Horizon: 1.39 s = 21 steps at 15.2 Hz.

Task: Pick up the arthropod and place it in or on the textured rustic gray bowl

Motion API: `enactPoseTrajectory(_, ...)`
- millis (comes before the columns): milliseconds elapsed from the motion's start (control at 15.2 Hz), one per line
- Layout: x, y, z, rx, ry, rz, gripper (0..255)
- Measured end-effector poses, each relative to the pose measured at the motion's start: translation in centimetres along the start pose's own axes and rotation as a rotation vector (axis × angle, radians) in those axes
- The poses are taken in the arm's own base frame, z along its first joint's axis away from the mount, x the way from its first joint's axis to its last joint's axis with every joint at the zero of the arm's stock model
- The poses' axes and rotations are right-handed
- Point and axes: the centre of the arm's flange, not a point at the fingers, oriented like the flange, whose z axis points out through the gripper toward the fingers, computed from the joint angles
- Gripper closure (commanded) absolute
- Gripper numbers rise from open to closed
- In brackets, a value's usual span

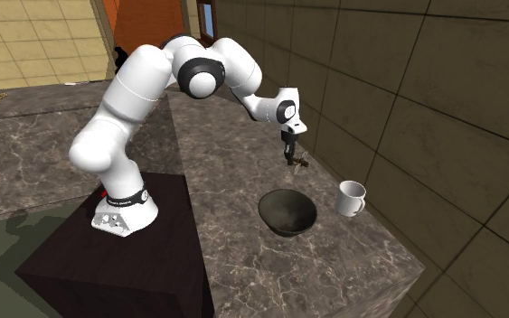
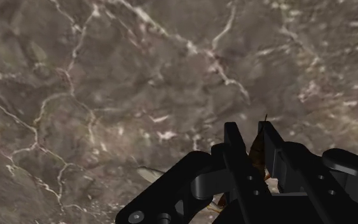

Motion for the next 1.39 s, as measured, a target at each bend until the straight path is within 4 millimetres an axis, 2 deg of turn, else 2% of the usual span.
enactPoseTrajectory(330, 0.1, 0.2, -0.4, -0.003, -0.002, 0.001, 255)
enactPoseTrajectory(1386, 1.1, 1.0, -8.7, -0.004, -0.003, 0.001, 255)
